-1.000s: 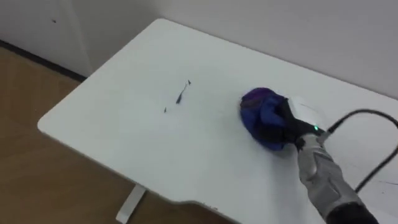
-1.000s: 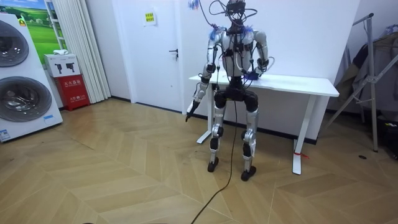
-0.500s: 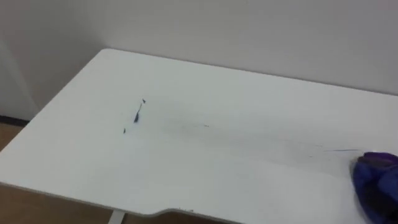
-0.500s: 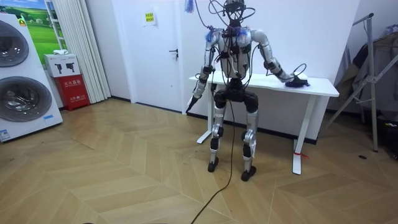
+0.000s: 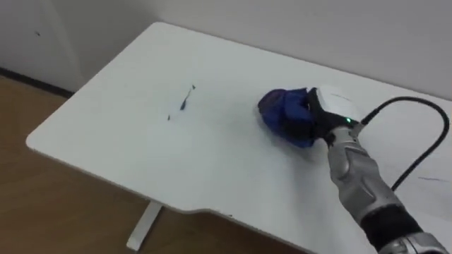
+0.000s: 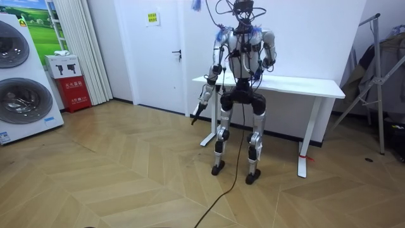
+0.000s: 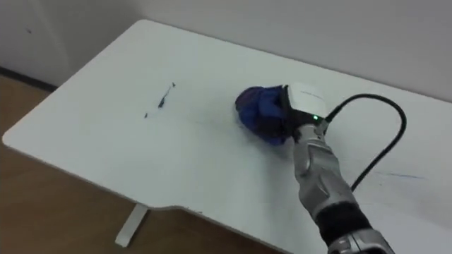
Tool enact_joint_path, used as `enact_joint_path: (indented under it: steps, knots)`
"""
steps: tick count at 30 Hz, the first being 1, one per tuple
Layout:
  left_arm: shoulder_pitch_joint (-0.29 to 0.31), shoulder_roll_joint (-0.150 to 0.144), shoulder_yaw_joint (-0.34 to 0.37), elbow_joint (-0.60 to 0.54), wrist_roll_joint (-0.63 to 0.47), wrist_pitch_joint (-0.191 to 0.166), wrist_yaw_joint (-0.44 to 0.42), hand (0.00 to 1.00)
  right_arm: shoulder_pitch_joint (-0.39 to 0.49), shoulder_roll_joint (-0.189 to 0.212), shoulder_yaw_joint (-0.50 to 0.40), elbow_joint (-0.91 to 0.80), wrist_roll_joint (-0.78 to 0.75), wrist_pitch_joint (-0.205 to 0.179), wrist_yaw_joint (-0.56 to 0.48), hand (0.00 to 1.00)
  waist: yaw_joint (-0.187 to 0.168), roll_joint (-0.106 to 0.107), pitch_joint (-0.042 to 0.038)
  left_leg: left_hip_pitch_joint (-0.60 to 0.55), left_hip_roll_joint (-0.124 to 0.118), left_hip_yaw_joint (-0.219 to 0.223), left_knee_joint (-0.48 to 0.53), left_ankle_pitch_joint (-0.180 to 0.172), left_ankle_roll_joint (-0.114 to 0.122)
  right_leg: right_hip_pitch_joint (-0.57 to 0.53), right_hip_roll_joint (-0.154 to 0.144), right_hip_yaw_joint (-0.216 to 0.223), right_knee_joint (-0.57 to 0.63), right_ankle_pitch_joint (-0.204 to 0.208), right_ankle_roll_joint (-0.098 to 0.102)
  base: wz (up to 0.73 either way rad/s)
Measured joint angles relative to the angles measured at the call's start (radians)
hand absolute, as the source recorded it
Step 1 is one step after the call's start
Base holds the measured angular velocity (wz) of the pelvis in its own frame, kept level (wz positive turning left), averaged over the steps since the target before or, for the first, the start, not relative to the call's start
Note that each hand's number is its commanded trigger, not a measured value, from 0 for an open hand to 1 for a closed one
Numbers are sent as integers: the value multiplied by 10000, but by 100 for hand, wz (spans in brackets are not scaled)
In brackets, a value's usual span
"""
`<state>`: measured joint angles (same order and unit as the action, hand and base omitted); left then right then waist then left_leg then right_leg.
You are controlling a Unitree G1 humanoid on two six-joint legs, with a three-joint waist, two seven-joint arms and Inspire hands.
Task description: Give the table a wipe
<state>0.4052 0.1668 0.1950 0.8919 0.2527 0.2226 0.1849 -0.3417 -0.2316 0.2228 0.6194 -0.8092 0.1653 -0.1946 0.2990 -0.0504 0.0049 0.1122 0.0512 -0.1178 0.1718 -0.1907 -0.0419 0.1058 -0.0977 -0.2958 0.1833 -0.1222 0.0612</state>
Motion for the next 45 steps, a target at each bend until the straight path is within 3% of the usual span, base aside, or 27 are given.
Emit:
enact_joint_path:
  steps: [1,5,7,10,13,16,18,19,22,23,24,26,27,29,30,31,32,33,34,35,36,37,38,42,43,44,45]
  knots:
    - [156,31,65,-1,-130,35,-5,0,504,-202,-160,331,67,-63,-114,100,-78,-16,4,72,-41,18,-5,4,8,198,-65,-100,0,-37,59,64]
    - [378,6,978,78,-20,-186,-9,0,2551,-269,-2261,948,809,-1786,-1547,100,-798,-131,-5,344,-224,453,-36,8,28,728,-280,-152,-163,-133,210,30]
    - [299,40,1397,89,18,-347,4,0,3219,-293,-3039,1121,1137,-2123,-2089,100,-1145,-196,-78,404,-285,749,-21,7,29,764,-399,-235,-101,-195,304,-11]
    - [170,263,1588,122,183,-654,6,0,4061,-603,-4061,1725,2016,-2529,-2739,100,-1673,-173,-165,535,-291,1617,46,-93,199,695,-565,-290,319,-258,402,-14]
    - [-156,537,1621,-59,593,-798,23,0,4570,-1119,-4645,2515,2524,-2495,-2972,100,-1960,-64,-228,567,-190,2195,568,-503,574,635,-752,-454,1098,-290,437,-6]
    - [-431,559,1480,-70,530,-1037,278,0,4345,-1172,-4708,2712,2832,-1956,-3129,100,-1805,121,-268,409,59,2787,1051,-885,792,435,-1045,-775,1686,-295,366,-37]
    - [-666,562,1175,-55,401,-1219,466,0,4098,-1113,-4305,2636,3111,-1408,-3233,100,-1526,191,-274,218,243,3072,1400,-985,803,234,-1536,-945,3107,-573,233,-55]
    - [-939,563,919,38,332,-1361,543,0,3683,-920,-3914,2647,3111,-924,-3301,100,-1125,203,-264,44,400,3352,1494,-964,754,107,-1834,-750,3534,-711,255,-90]
    - [-1995,631,551,1126,328,-1589,533,0,1815,-614,-2282,2608,2899,42,-3048,100,27,159,-221,-987,968,3368,2056,-913,431,-394,-2307,-296,2995,-737,312,-119]
    - [-2298,670,547,1465,315,-1642,427,0,661,-231,-1508,2622,2679,161,-2612,100,203,166,-147,-1413,1179,2830,2327,-923,219,-378,-2281,-171,2157,-682,396,-112]
    - [-2457,702,520,1562,273,-1654,382,0,221,-59,-1096,2581,2425,144,-2393,100,259,141,-132,-1659,1275,2516,2445,-916,109,-342,-2237,-97,1671,-616,492,-62]
    - [-3257,952,126,1617,118,-1757,194,0,-741,123,-282,1928,1696,-293,-1795,100,379,-149,39,-2675,1513,1210,2595,-624,-463,-155,-2107,-222,228,-50,624,25]
    - [-3388,995,47,1616,109,-1825,194,0,-877,123,-212,1735,1668,-371,-1688,100,396,-198,56,-2898,1560,921,2598,-526,-622,-178,-2072,-192,5,97,637,65]
    - [-3320,1121,-34,1549,109,-1841,74,0,-880,96,-85,1543,1649,-650,-1424,100,377,-235,72,-3105,1942,234,2359,-167,-1294,-277,-1849,235,-234,200,586,63]
    - [-3232,1164,-32,1504,92,-1831,37,0,-764,28,-95,1524,1594,-651,-1379,100,348,-262,76,-3102,2049,127,2261,-63,-1485,-357,-1745,261,-153,205,594,76]
    - [-3003,1221,-46,1467,-58,-1814,23,0,-410,-141,-223,1467,1461,-724,-1333,100,251,-303,77,-3126,2207,-65,2194,125,-1847,-521,-1617,40,451,-130,1232,84]
    - [-2630,1079,-53,1484,-267,-1746,-3,0,89,-314,-542,1187,1376,-963,-1473,100,-11,9,4,-3118,2661,-200,2077,393,-1753,-513,-1245,-406,1169,-803,1099,92]
    - [-2393,1032,-50,1481,-323,-1718,-16,0,371,-374,-670,1158,1384,-1075,-1557,100,-221,40,-23,-3101,2728,-111,1917,658,-1354,-477,-1199,-688,1447,-1057,841,98]
    - [-1816,945,-40,1479,-358,-1634,-15,0,976,-539,-1024,1088,1379,-1246,-1652,100,-495,-55,-28,-2922,2619,545,1700,1046,-1141,-356,-1171,-932,1562,-1427,577,75]
    - [-1416,826,-34,1474,-296,-1497,-16,0,1406,-672,-1425,950,1342,-1313,-1671,100,-542,-79,-23,-2794,2457,1153,1837,1039,-1136,-302,-1110,-1153,1538,-1554,342,56]
    - [-1301,777,-23,1476,-271,-1414,-17,0,1520,-700,-1645,905,1340,-1313,-1684,100,-579,-60,-11,-2770,2355,1338,1938,1016,-1105,-276,-1115,-1237,1491,-1558,233,28]
    - [-1224,704,15,1487,-273,-1312,-17,0,1648,-765,-1892,817,1349,-1266,-1616,100,-591,-25,26,-2671,2120,1691,2091,963,-1020,-251,-1024,-1286,1433,-1575,-27,17]
    - [-1225,619,16,1487,-271,-1310,-17,0,1621,-814,-1882,617,1343,-1161,-1318,100,-569,-3,106,-2530,1887,2044,2183,728,-714,-262,-941,-1329,1407,-1623,-373,12]
    - [-1634,294,-28,1483,-280,-1311,-15,0,638,-694,-1310,396,686,-701,-341,100,-156,149,154,-2099,1250,2570,2090,302,-439,-720,-678,-753,1460,-1546,-875,-42]
    - [-1783,218,-30,1467,-277,-1314,9,0,237,-649,-836,388,399,-633,-102,100,95,164,155,-1878,1052,2564,1745,282,-401,-890,-552,-350,1426,-1470,-1103,-88]
    - [-1785,154,-30,1380,-278,-1303,67,0,-86,-493,-460,382,117,-632,72,100,219,247,171,-1655,856,2560,1375,221,-300,-987,-403,-28,1391,-1410,-1481,-79]
    - [-1759,129,-29,1305,-280,-1278,98,0,-178,-392,-367,340,21,-636,145,100,265,252,162,-1567,742,2548,1218,212,-284,-1034,-374,88,1385,-1403,-1559,-51]
